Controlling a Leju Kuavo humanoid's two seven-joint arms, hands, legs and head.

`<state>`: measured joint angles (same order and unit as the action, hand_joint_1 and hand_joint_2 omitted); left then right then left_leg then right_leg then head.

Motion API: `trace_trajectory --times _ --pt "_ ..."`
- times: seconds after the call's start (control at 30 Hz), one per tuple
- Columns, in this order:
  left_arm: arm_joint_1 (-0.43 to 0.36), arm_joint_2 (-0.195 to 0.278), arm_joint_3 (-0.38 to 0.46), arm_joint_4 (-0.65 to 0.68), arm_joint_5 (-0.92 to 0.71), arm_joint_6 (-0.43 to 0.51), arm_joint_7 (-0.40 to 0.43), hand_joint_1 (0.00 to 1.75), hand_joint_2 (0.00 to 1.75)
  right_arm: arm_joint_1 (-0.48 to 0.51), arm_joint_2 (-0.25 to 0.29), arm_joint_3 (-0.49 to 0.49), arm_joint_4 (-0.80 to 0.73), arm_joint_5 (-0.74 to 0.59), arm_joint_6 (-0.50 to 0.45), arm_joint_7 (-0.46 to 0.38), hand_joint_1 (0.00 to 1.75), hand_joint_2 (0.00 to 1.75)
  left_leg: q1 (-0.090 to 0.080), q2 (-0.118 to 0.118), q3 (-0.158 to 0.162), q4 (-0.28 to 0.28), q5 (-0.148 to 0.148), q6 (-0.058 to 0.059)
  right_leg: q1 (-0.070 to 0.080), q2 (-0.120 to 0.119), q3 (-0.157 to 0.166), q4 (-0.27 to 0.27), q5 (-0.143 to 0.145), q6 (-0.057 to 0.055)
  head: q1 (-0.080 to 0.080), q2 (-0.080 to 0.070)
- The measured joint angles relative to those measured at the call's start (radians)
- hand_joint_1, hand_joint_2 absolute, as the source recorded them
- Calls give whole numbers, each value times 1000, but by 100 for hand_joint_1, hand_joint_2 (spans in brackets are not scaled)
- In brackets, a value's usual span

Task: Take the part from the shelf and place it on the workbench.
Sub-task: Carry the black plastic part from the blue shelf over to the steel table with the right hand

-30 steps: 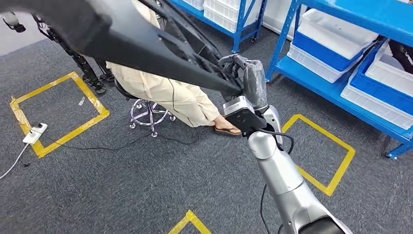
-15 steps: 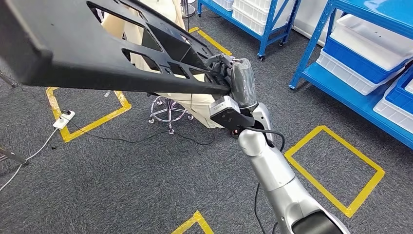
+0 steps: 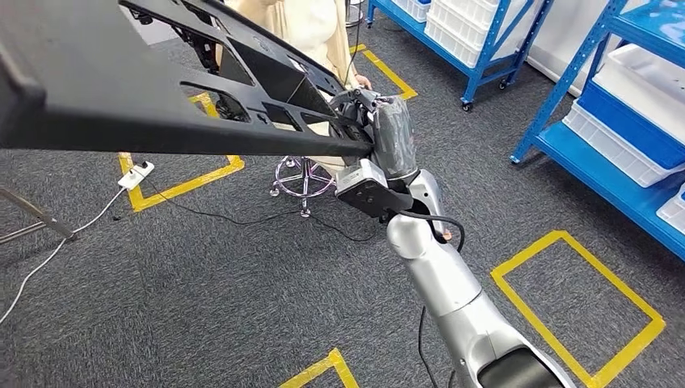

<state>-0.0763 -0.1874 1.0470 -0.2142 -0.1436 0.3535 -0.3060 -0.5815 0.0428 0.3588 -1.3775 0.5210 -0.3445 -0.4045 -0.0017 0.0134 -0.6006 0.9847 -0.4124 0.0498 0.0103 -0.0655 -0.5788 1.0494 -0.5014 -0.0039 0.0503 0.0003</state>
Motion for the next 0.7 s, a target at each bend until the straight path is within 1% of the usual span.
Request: trace_trajectory --times 0.03,0.07,0.1,0.13,0.17,0.2,0.23,0.27,0.3,0.33,0.37,0.4,0.43,0.47,0.5,0.53,0.57,0.6,0.63,0.67,0.7 --pt "-1 -1 0 0 -1 1 0 0 175 1 -1 0 0 0 -1 0 175 175 4 -8 5 -7 5 3 -4 23 -22 51 -24 0 1 0" --pt "-2 -1 0 0 -1 2 0 0 175 3 -3 0 1 1 -1 0 175 175 4 -17 6 -9 7 5 -8 43 -51 115 -52 -1 1 0" --pt "-2 -1 0 0 -2 2 1 0 175 6 -5 -1 2 1 -2 0 175 175 5 -28 5 -9 8 7 -12 55 -84 184 -76 1 1 0" --pt "-2 -2 0 0 -2 2 1 0 175 10 -8 -1 2 1 -2 1 175 175 5 -40 5 -8 8 6 -17 59 -108 228 -88 6 2 0" --pt "-1 -3 0 0 -2 1 2 0 175 14 -10 -1 3 1 -2 2 175 175 6 -52 5 -7 8 5 -21 61 -114 236 -84 15 2 0" --pt "-1 -4 0 0 -2 1 2 0 175 16 -11 -1 3 1 -2 2 175 175 7 -64 5 -6 7 2 -26 62 -103 206 -64 27 2 0" --pt "-1 -4 0 0 -3 0 3 0 175 17 -12 -1 3 1 -2 2 175 175 10 -76 5 -2 5 -2 -33 68 -73 139 -33 40 2 0" --pt "-1 -4 0 0 -3 -1 3 0 175 17 -13 -1 4 1 -3 2 175 175 11 -86 4 3 2 -8 -39 81 -41 68 -6 49 2 0" --pt "-1 -4 0 0 -3 -2 3 0 175 17 -13 -1 4 1 -3 2 175 175 11 -95 1 10 -1 -15 -42 91 -14 11 14 53 2 0" --pt "-1 -4 0 0 -4 -3 3 0 175 17 -14 -1 4 1 -3 2 175 175 12 -103 -3 14 -3 -23 -43 99 2 -22 26 50 2 0" --pt "1 -3 0 0 -4 -4 3 0 175 17 -14 -1 4 1 -3 2 175 175 13 -108 -7 16 -3 -30 -40 101 6 -31 27 43 2 0" --pt "2 -4 0 0 -5 -5 3 0 175 17 -14 -1 4 2 -3 2 175 175 14 -114 -11 16 -2 -36 -37 95 7 -31 30 35 2 0" --pt "5 -3 0 0 -5 -6 3 0 175 16 -13 -1 4 2 -4 2 175 175 18 -114 -14 17 -2 -41 -37 89 6 -31 33 27 2 0" --pt "6 -3 0 1 -6 -7 3 0 175 16 -12 -1 4 2 -4 2 175 175 20 -101 -18 26 -8 -46 -38 83 7 -33 35 20 1 0" --pt "6 -2 0 1 -6 -8 3 0 175 15 -10 -1 4 2 -4 2 175 175 21 -80 -32 55 -26 -50 -38 76 8 -34 36 11 -1 0" --pt "6 -2 0 0 -7 -9 3 0 175 14 -9 -1 4 2 -4 2 175 175 21 -55 -54 102 -53 -53 -37 68 9 -36 36 4 -2 0" --pt "5 -2 0 0 -7 -9 3 0 175 14 -9 -1 4 2 -4 2 175 175 21 -33 -87 169 -86 -56 -33 60 10 -36 34 -1 -4 0" --pt "5 -2 0 0 -7 -9 3 0 175 14 -9 -1 4 1 -4 2 175 175 22 -22 -124 241 -117 -58 -28 50 9 -35 33 -5 -4 0" --pt "5 -2 0 0 -8 -9 3 0 175 15 -9 -1 4 1 -4 2 175 175 23 -18 -151 293 -133 -58 -24 41 9 -35 32 -7 -4 0" --pt "6 -2 0 1 -8 -9 3 0 175 16 -9 -1 4 1 -4 2 175 175 22 -17 -164 315 -133 -56 -21 32 9 -35 31 -8 -4 0" --pt "6 -2 0 1 -8 -9 3 0 175 16 -9 -1 4 2 -4 2 175 175 22 -15 -151 289 -112 -52 -17 22 10 -35 30 -9 -4 0"
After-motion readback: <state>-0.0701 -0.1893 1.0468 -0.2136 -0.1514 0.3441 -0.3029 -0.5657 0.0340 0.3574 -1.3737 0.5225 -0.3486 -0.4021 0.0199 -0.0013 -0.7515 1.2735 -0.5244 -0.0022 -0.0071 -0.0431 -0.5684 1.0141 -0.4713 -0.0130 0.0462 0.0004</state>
